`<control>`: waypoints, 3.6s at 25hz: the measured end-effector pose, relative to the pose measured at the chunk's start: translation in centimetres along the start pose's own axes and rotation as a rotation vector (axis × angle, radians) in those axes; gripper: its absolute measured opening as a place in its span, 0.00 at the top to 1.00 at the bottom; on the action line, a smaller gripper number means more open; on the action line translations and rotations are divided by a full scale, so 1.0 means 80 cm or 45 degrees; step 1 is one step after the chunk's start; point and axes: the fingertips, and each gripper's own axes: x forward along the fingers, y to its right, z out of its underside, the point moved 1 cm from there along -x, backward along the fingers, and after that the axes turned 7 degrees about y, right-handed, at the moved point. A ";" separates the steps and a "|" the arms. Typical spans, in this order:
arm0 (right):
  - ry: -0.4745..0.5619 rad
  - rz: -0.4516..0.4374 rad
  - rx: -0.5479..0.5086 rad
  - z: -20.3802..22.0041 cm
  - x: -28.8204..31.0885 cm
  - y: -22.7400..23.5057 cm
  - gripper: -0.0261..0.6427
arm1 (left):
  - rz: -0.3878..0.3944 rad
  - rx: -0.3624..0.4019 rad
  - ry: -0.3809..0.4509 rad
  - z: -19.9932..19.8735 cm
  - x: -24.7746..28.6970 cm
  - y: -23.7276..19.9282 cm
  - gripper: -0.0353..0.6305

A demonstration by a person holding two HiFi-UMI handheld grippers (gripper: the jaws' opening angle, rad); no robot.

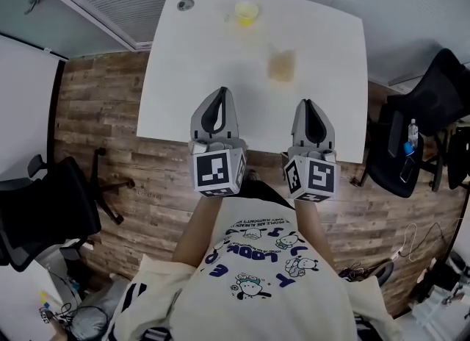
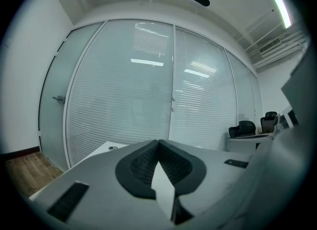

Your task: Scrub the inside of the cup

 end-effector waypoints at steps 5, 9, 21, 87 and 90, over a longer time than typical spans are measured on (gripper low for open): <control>-0.025 0.029 -0.008 0.003 0.039 -0.004 0.93 | 0.022 0.001 -0.018 -0.003 0.036 -0.025 0.94; -0.062 0.083 -0.021 0.013 0.065 0.004 0.93 | 0.037 -0.008 -0.046 0.002 0.065 -0.043 0.93; -0.248 0.211 -0.105 0.064 0.103 0.025 0.82 | 0.097 -0.040 -0.138 0.027 0.123 -0.079 0.93; -0.792 0.041 -0.483 0.188 0.156 -0.001 0.44 | 0.028 -0.109 -0.392 0.111 0.152 -0.120 0.93; -0.813 -0.024 -0.612 0.195 0.156 -0.014 0.44 | 0.023 -0.111 -0.394 0.112 0.150 -0.122 0.93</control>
